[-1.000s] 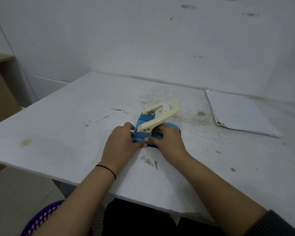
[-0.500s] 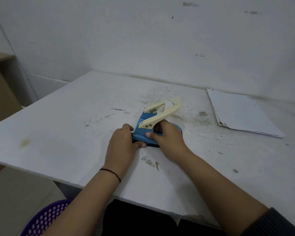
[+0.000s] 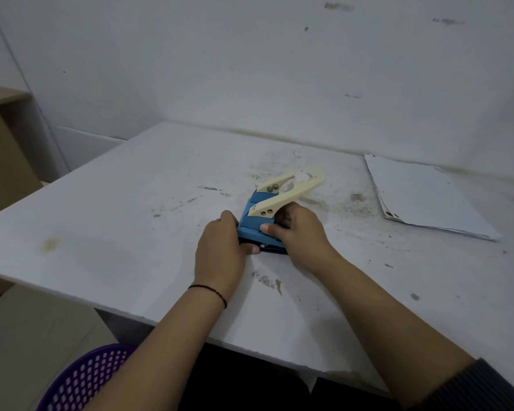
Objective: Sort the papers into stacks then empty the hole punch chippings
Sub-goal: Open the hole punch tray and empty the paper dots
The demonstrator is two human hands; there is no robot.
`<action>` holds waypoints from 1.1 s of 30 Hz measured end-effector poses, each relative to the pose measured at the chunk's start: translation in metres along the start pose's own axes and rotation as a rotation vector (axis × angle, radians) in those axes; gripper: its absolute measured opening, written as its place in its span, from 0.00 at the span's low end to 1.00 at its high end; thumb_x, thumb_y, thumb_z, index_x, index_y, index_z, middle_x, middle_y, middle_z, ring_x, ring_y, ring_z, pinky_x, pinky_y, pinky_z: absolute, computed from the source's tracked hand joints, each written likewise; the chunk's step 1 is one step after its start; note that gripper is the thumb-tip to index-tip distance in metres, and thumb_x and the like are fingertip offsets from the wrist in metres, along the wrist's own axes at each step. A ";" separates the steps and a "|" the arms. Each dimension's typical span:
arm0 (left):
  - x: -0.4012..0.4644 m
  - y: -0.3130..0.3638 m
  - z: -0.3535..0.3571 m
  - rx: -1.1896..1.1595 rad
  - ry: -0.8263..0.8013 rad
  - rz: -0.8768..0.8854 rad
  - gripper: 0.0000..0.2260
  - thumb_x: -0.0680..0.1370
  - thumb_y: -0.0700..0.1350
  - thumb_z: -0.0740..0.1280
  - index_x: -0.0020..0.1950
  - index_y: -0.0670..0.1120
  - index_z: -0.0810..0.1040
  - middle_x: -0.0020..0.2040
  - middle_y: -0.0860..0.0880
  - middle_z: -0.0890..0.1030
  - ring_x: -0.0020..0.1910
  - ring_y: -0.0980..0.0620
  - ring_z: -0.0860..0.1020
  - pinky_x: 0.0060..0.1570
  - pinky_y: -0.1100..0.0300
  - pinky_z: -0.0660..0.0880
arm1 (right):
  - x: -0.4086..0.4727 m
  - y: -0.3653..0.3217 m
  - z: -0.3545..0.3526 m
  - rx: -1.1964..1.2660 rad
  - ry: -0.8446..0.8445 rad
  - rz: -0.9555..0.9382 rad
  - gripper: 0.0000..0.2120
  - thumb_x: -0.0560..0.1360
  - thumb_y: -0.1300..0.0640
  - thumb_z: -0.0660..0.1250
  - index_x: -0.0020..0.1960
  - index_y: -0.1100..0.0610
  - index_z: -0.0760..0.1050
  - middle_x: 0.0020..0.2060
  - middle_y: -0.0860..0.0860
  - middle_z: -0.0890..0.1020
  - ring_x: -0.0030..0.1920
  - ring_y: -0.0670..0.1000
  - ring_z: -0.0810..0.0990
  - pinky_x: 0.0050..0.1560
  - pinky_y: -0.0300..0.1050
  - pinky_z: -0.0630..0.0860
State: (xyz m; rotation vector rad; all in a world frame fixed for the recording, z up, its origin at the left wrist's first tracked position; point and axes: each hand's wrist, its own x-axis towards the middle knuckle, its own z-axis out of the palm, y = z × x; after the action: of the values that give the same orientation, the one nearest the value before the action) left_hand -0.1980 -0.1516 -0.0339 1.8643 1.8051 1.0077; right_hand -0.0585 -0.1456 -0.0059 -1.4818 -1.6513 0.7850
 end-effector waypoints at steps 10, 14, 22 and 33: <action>0.000 0.008 -0.001 0.017 0.002 0.019 0.17 0.69 0.40 0.73 0.41 0.45 0.63 0.36 0.52 0.71 0.34 0.53 0.67 0.28 0.62 0.60 | 0.005 -0.004 -0.004 -0.102 0.000 -0.044 0.11 0.71 0.55 0.71 0.51 0.56 0.76 0.45 0.50 0.82 0.47 0.52 0.80 0.49 0.47 0.76; 0.001 0.008 -0.001 0.015 -0.005 0.007 0.17 0.69 0.40 0.73 0.41 0.45 0.62 0.36 0.53 0.70 0.34 0.53 0.67 0.28 0.62 0.59 | 0.006 -0.007 -0.006 -0.114 -0.004 -0.051 0.14 0.71 0.55 0.71 0.55 0.58 0.77 0.49 0.52 0.83 0.51 0.53 0.80 0.54 0.52 0.76; 0.001 0.007 -0.001 -0.034 0.005 -0.015 0.17 0.68 0.40 0.74 0.41 0.45 0.64 0.36 0.53 0.71 0.35 0.53 0.69 0.28 0.62 0.60 | 0.005 -0.004 -0.007 -0.037 -0.007 -0.037 0.15 0.71 0.56 0.71 0.56 0.59 0.77 0.50 0.53 0.83 0.51 0.53 0.81 0.56 0.56 0.76; 0.003 0.000 -0.010 -0.096 -0.036 -0.074 0.07 0.71 0.45 0.72 0.47 0.46 0.77 0.43 0.50 0.80 0.44 0.51 0.77 0.41 0.61 0.72 | 0.004 0.004 -0.002 0.068 -0.029 -0.012 0.14 0.71 0.58 0.71 0.56 0.57 0.76 0.51 0.53 0.83 0.52 0.53 0.82 0.57 0.55 0.77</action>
State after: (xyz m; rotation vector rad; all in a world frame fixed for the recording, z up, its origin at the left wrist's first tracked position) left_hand -0.2051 -0.1505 -0.0264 1.7350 1.7595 1.0101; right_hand -0.0544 -0.1411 -0.0074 -1.4186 -1.6373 0.8514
